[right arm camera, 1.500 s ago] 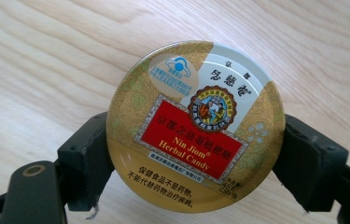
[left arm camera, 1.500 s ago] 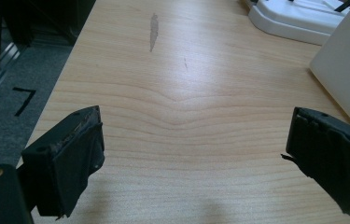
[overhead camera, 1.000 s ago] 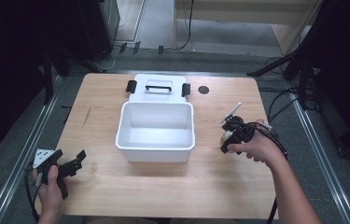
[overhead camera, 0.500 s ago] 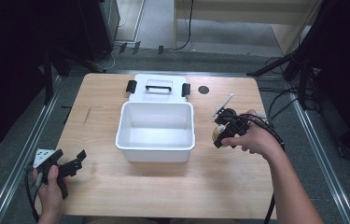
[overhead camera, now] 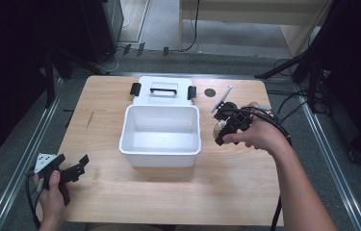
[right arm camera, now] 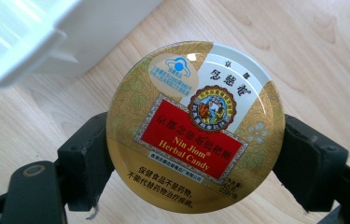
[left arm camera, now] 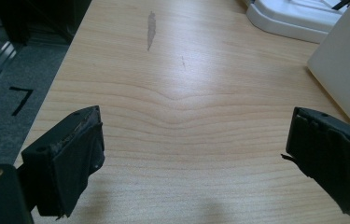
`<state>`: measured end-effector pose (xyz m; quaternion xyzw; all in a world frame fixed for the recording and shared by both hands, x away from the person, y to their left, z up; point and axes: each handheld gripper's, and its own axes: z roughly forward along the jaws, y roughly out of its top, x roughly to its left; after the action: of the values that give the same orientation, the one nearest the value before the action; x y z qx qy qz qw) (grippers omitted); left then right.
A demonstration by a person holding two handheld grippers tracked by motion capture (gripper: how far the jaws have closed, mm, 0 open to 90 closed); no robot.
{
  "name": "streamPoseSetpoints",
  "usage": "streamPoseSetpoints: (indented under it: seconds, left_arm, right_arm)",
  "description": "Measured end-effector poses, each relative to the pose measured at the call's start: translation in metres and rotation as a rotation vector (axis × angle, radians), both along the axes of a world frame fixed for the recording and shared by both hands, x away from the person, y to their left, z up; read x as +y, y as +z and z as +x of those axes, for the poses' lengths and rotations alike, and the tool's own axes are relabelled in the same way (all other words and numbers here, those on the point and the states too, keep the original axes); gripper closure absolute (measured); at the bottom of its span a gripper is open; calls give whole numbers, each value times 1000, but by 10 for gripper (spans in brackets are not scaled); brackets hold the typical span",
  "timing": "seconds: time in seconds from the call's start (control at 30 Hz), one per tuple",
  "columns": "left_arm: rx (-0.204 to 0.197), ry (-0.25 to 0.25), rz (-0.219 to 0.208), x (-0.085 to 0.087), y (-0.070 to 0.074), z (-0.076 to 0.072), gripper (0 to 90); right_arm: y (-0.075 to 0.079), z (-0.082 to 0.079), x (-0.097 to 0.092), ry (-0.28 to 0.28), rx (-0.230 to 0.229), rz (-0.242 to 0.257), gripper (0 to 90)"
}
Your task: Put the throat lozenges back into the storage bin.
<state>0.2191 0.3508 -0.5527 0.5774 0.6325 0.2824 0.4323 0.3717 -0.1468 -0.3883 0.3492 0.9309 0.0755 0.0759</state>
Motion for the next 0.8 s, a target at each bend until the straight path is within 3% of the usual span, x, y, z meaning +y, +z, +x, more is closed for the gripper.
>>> streamPoseSetpoints:
  seconds: [0.43, 0.8]
  left_arm:
    - [2, -2, 2, 0, 0, 0, 48]
    - [1, -7, 3, 0, 0, 1, 48]
  right_arm:
    - [24, 1, 26, 62, -33, -7, 204]
    - [27, 3, 53, 115, -41, -13, 204]
